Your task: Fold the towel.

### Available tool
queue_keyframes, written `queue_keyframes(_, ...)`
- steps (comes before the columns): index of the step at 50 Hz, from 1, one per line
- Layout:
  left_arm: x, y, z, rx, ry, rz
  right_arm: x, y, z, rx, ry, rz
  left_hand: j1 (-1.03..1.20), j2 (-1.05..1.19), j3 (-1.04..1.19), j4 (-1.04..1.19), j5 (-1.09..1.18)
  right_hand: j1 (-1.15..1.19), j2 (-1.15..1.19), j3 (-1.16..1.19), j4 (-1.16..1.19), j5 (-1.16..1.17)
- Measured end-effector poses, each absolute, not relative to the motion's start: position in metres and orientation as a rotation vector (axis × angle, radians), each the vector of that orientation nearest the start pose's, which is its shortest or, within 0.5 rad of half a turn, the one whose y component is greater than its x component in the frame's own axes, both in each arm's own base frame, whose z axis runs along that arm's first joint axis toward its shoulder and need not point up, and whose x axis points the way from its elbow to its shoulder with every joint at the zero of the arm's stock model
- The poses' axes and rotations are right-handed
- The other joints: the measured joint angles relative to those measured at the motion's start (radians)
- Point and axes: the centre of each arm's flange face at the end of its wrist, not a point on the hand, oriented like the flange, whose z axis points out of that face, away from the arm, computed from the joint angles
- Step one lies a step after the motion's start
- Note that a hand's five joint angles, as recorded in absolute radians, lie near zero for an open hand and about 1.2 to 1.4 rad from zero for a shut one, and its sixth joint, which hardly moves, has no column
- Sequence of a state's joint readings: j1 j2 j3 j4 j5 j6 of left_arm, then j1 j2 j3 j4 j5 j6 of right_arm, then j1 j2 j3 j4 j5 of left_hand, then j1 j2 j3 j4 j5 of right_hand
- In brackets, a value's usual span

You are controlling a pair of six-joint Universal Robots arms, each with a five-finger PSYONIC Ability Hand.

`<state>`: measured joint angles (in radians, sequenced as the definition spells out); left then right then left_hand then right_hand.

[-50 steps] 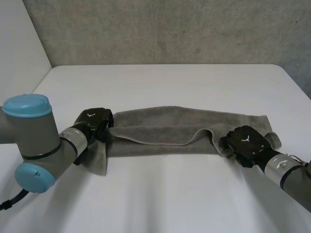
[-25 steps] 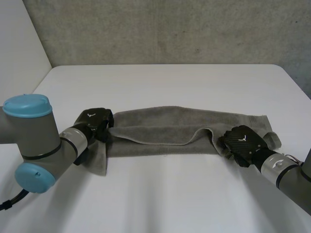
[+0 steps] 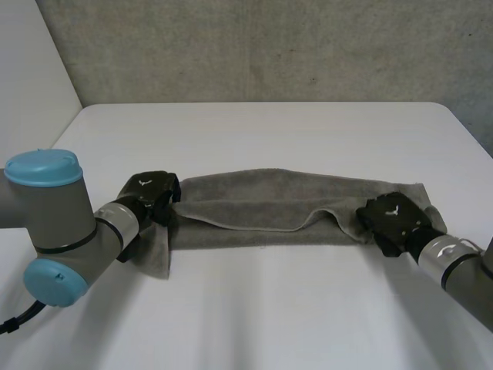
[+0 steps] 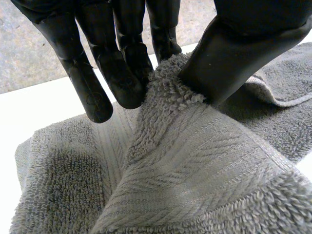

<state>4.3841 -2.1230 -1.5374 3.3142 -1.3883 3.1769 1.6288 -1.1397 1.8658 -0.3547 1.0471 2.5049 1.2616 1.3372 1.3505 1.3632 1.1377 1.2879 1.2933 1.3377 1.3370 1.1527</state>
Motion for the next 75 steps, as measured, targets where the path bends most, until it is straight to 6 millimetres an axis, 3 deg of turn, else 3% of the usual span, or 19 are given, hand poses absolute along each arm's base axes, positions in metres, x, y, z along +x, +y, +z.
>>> queue_keyframes(7, -0.259, -0.302, 0.144, 0.695, 2.77, -1.949, 0.19, -0.304, 0.167, -0.943, 2.101, -1.864, 0.0, 0.0, 0.0, 0.0, 0.0, 0.004, 0.0, 0.0, 0.0, 0.0)
queue_keyframes(14, -0.259, -0.301, 0.143, 0.698, 2.772, -1.946, 0.177, -0.32, 0.175, -0.726, 2.172, -1.902, 0.0, 0.0, 0.0, 0.0, 0.0, 0.004, 0.0, 0.0, 0.0, 0.0)
queue_keyframes(22, -0.26, -0.299, 0.15, 0.706, 2.765, -1.964, 0.171, -0.321, 0.165, -0.788, 2.287, -1.897, 0.0, 0.0, 0.0, 0.0, 0.0, 0.003, 0.0, 0.0, 0.0, 0.0)
queue_keyframes(27, -0.261, -0.297, 0.17, 0.712, 2.732, -2.019, 0.173, -0.316, 0.183, -0.836, 2.261, -1.913, 0.0, 0.0, 0.0, 0.0, 0.0, 0.003, 0.002, 0.0, 0.0, 0.0)
queue_keyframes(32, -0.259, -0.292, 0.203, 0.718, 2.69, -2.081, 0.176, -0.31, 0.231, -0.834, 2.166, -2.004, 0.0, 0.0, 0.0, 0.0, 0.0, 0.003, 0.006, 0.0, 0.0, 0.0)
queue_keyframes(36, -0.257, -0.283, 0.238, 0.729, 2.653, -2.133, 0.177, -0.303, 0.282, -0.799, 2.06, -2.101, 0.0, 0.001, 0.0, 0.0, 0.0, 0.003, 0.039, 0.005, 0.004, 0.012)
queue_keyframes(39, -0.254, -0.274, 0.276, 0.749, 2.606, -2.205, 0.177, -0.293, 0.331, -0.779, 1.964, -2.178, 0.0, 0.001, 0.0, 0.0, 0.0, 0.003, 0.039, 0.005, 0.004, 0.014)
queue_keyframes(44, -0.248, -0.26, 0.334, 0.782, 2.499, -2.35, 0.176, -0.282, 0.39, -0.782, 1.863, -2.265, 0.001, 0.001, 0.0, 0.0, 0.0, 0.003, 0.039, 0.005, 0.004, 0.014)
queue_keyframes(49, -0.235, -0.258, 0.383, 0.764, 2.375, -2.466, 0.175, -0.285, 0.419, -0.798, 1.849, -2.288, 0.004, 0.001, 0.002, 0.0, 0.0, 0.003, 0.039, 0.005, 0.005, 0.014)
queue_keyframes(52, -0.223, -0.271, 0.402, 0.72, 2.327, -2.48, 0.176, -0.302, 0.419, -0.828, 1.9, -2.247, 0.004, 0.001, 0.003, 0.0, 0.0, 0.003, 0.039, 0.005, 0.004, 0.014)
queue_keyframes(56, -0.215, -0.294, 0.401, 0.691, 2.331, -2.431, 0.185, -0.321, 0.407, -0.902, 1.973, -2.186, 0.004, 0.001, 0.003, 0.0, 0.0, 0.003, 0.039, 0.005, 0.004, 0.014)
queue_keyframes(65, -0.221, -0.361, 0.358, 0.767, 2.338, -2.297, 0.242, -0.353, 0.376, -1.127, 2.004, -2.205, 0.004, 0.002, 0.003, 0.0, 0.0, 0.003, 0.039, 0.005, 0.004, 0.014)
queue_keyframes(70, -0.233, -0.398, 0.349, 0.792, 2.181, -2.413, 0.27, -0.37, 0.384, -1.081, 1.851, -2.407, 0.004, 0.001, 0.003, 0.0, 0.0, 0.003, 0.039, 0.005, 0.005, 0.014)
queue_keyframes(75, -0.244, -0.428, 0.375, 0.755, 1.804, -2.681, 0.289, -0.383, 0.413, -0.878, 1.552, -2.69, 0.004, 0.002, 0.003, 0.0, 0.0, 0.003, 0.039, 0.005, 0.005, 0.014)
